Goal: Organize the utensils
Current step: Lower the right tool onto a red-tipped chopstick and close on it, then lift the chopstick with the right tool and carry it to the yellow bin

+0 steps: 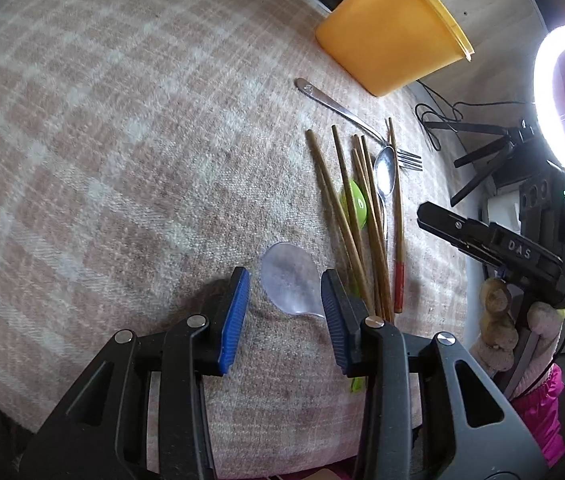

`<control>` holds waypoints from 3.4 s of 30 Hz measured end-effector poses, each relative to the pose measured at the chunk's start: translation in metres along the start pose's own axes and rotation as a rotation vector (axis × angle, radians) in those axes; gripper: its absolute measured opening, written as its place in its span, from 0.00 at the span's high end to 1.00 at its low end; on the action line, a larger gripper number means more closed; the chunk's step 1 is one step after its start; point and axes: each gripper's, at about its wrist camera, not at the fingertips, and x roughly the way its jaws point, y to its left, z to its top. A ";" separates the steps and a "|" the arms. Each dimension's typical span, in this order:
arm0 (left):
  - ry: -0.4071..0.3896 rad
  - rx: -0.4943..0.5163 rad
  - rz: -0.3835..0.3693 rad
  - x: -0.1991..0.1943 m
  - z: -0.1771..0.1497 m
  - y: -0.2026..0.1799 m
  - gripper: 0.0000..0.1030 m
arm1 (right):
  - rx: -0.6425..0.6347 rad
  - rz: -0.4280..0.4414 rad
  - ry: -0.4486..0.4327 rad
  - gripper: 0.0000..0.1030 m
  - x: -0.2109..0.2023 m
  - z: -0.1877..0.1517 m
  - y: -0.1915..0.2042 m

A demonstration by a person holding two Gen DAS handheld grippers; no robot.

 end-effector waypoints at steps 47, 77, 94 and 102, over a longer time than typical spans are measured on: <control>-0.136 0.092 0.013 -0.023 0.019 -0.013 1.00 | -0.012 -0.167 -0.049 0.95 -0.004 0.049 0.001; -0.385 0.255 0.027 -0.105 0.084 -0.077 1.00 | -0.085 -0.140 -0.295 0.96 -0.079 0.040 0.027; -0.448 0.412 -0.051 -0.131 0.171 -0.112 1.00 | -0.117 -0.238 -0.525 0.96 -0.136 0.055 0.080; -0.516 0.450 -0.039 -0.134 0.223 -0.124 1.00 | -0.139 -0.271 -0.577 0.96 -0.145 0.072 0.109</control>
